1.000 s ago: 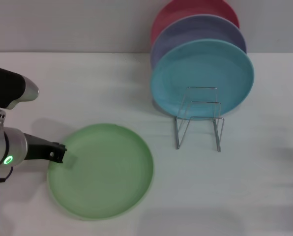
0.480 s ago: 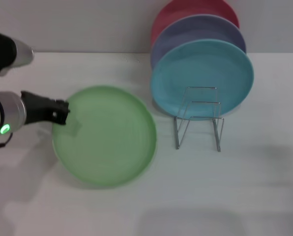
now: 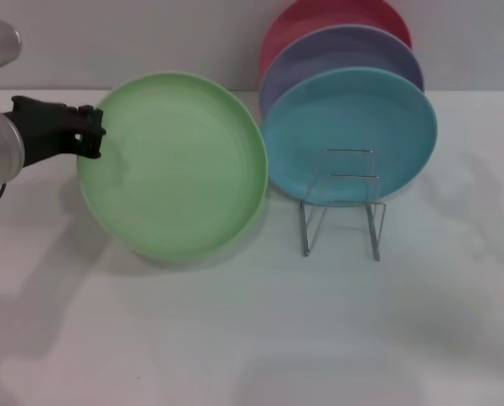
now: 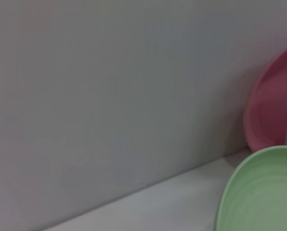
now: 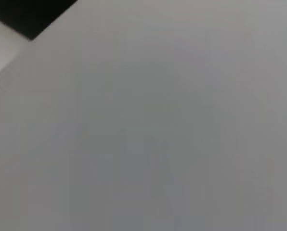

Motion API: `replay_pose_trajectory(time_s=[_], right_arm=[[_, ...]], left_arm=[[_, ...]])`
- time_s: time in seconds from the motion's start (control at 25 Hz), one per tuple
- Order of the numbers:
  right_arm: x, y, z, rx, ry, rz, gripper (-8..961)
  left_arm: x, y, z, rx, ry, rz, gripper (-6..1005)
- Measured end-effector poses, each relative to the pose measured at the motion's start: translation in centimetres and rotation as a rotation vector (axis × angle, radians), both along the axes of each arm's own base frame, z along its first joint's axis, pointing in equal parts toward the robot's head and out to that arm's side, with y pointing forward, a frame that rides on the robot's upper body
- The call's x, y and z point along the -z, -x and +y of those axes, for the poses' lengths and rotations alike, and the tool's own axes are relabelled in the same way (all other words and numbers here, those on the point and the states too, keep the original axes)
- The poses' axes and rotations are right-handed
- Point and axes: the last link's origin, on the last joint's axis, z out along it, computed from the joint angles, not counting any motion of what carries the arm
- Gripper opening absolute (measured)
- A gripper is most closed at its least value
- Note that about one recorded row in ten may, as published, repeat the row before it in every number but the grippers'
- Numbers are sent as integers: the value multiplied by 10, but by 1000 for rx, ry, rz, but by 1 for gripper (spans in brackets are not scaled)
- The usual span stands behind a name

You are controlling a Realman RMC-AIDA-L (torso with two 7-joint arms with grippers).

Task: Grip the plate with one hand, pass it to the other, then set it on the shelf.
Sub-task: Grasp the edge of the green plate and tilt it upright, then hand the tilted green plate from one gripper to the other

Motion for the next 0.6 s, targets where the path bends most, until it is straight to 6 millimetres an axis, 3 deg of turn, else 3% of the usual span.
replay_pose_trajectory(time_s=[0.04, 0.08, 0.12, 0.24, 0.28, 0.32, 0.44, 0.48, 0.52, 0.6], right_arm=[[0, 9, 10, -9, 44, -8, 824], [-1, 30, 34, 17, 147, -63, 824], [-1, 30, 34, 17, 147, -63, 824], [-5, 61, 62, 107, 287, -163, 823], [-9, 86, 78, 172, 374, -235, 823], [-9, 86, 78, 172, 374, -235, 823], [-15, 123, 92, 239, 452, -342, 823], [-18, 149, 98, 280, 505, -414, 823], [-18, 149, 98, 280, 505, -414, 823], [-16, 174, 105, 356, 568, -500, 823]], left_arm=[[0, 0, 0, 3, -5, -2, 40], [-1, -1, 0, 9, -13, -5, 41], [-1, -1, 0, 9, -13, -5, 42], [-1, -2, 1, 14, -19, -8, 44], [-2, -2, 1, 19, -26, -10, 45], [-2, -2, 1, 19, -26, -10, 46], [-3, -3, 2, 24, -34, -12, 48], [-3, -4, 3, 28, -37, -13, 49], [-3, -4, 3, 28, -37, -13, 49], [-4, -5, 3, 32, -40, -12, 51]])
